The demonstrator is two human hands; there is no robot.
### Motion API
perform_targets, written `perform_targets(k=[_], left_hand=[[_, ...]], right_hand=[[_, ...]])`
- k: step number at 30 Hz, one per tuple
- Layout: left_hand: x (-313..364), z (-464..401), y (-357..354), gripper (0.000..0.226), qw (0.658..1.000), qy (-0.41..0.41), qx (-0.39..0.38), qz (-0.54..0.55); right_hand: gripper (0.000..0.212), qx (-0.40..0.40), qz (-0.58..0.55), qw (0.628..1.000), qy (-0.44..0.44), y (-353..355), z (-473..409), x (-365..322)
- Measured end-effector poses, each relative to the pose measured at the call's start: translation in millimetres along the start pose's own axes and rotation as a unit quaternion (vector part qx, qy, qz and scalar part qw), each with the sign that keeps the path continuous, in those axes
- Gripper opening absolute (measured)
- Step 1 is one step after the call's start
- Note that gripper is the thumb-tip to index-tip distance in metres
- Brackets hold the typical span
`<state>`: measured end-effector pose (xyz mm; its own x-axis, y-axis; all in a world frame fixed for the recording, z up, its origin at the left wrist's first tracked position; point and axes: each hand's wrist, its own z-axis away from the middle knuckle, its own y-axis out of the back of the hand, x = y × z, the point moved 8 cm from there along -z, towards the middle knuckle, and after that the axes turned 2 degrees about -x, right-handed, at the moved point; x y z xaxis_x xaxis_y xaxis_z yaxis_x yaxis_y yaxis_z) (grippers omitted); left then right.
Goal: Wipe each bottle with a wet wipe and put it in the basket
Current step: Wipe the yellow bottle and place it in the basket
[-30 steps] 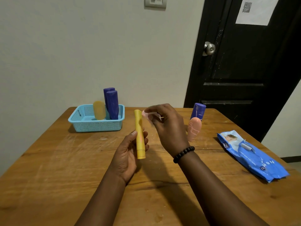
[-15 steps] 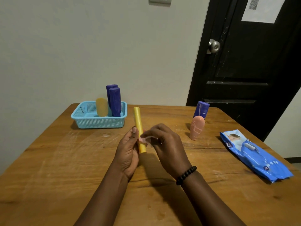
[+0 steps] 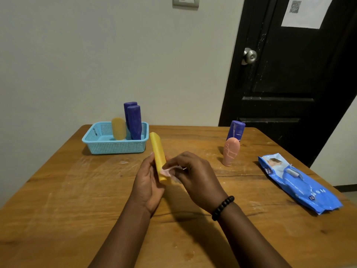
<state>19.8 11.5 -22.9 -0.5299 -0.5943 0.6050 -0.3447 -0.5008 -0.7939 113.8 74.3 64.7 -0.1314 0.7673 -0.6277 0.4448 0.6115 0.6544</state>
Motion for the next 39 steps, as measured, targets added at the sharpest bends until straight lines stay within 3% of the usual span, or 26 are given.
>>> perform_targets(k=[4,7,11,15,20,25,30,34,39], left_hand=[[8.7,-4.7,4.8,0.035,0.999,-0.039,0.004,-0.031],[14.2,-3.4,-2.1,0.045,0.986,-0.087,-0.002,-0.143],[24.1,4.4,-12.7,0.058,0.91,-0.191,-0.023,-0.367],[26.1,15.2,-22.1,0.064,0.84,-0.247,-0.015,-0.482],[22.9,23.5,-31.2,0.062,0.817,-0.257,-0.036,-0.515],[17.6,30.1,-39.0,0.064,0.791,-0.26,-0.059,-0.551],[18.2,30.9,-36.6,0.069,0.776,-0.27,-0.058,-0.568],[15.3,30.2,-38.1,0.07,0.782,-0.271,-0.065,-0.557],[14.5,32.0,-39.6,0.07,0.777,-0.276,-0.069,-0.562]], right_hand=[[0.022,0.061,-0.063,0.995,-0.041,8.4,7.3,17.9],[0.02,0.125,-0.106,0.984,-0.075,22.1,9.8,30.7],[0.019,0.212,-0.17,0.958,-0.092,52.9,8.5,31.9],[0.011,0.236,-0.178,0.953,-0.069,77.1,1.2,20.7],[0.016,0.193,-0.044,0.98,0.016,83.6,-10.0,-10.0],[0.021,0.085,0.126,0.985,0.079,66.2,-21.6,-31.7],[0.028,0.044,0.132,0.988,0.064,61.1,-21.4,-28.0],[0.035,0.073,0.128,0.986,0.075,61.5,-14.6,-24.5],[0.022,0.158,0.121,0.977,0.078,60.9,-3.3,-25.4]])
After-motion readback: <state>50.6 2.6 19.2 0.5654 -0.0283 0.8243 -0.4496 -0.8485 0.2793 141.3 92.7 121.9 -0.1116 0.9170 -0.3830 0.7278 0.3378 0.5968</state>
